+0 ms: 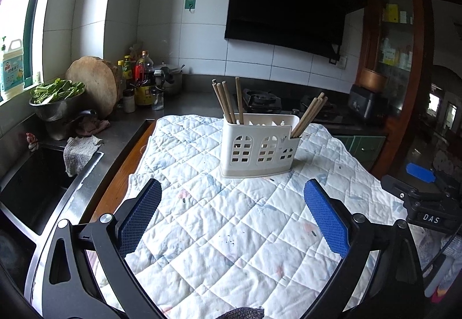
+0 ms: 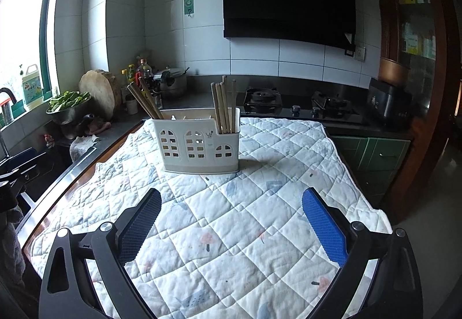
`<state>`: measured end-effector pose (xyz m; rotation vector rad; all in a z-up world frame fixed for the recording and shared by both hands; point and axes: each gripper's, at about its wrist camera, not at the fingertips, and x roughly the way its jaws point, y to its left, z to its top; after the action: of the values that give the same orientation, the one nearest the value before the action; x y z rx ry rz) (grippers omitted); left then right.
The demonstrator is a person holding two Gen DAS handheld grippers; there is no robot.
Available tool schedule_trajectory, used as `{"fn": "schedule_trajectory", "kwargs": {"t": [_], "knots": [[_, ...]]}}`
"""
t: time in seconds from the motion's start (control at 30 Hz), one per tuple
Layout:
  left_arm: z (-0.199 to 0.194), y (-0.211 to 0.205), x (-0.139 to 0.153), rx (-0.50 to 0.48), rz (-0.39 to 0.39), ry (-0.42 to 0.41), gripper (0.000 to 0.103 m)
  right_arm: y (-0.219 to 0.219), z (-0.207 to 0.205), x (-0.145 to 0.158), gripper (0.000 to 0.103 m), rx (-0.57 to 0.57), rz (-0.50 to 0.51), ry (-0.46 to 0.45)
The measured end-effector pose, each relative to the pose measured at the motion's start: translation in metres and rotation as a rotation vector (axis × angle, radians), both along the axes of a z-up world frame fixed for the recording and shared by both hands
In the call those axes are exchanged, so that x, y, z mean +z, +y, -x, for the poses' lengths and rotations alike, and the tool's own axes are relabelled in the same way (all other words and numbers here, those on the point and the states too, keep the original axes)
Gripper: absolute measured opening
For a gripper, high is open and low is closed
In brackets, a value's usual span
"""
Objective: Organize utensils
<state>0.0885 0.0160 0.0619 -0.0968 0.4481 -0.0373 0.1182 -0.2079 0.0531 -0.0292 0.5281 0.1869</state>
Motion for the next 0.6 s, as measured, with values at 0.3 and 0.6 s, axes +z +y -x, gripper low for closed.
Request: {"fn": "schedule_trajectory", "kwargs": {"t": [0.3, 0.6], "knots": [[0.013, -0.002, -0.006, -0.022, -0.021, 0.007, 0.098, -0.001, 0.011, -0.006, 0.095, -0.018, 0.023, 0.012], [0.019, 0.003, -0.012, -0.016, -0.014, 0.018, 0.098, 0.002, 0.017, -0.008, 0.095, -0.024, 0.04, 0.014]]}}
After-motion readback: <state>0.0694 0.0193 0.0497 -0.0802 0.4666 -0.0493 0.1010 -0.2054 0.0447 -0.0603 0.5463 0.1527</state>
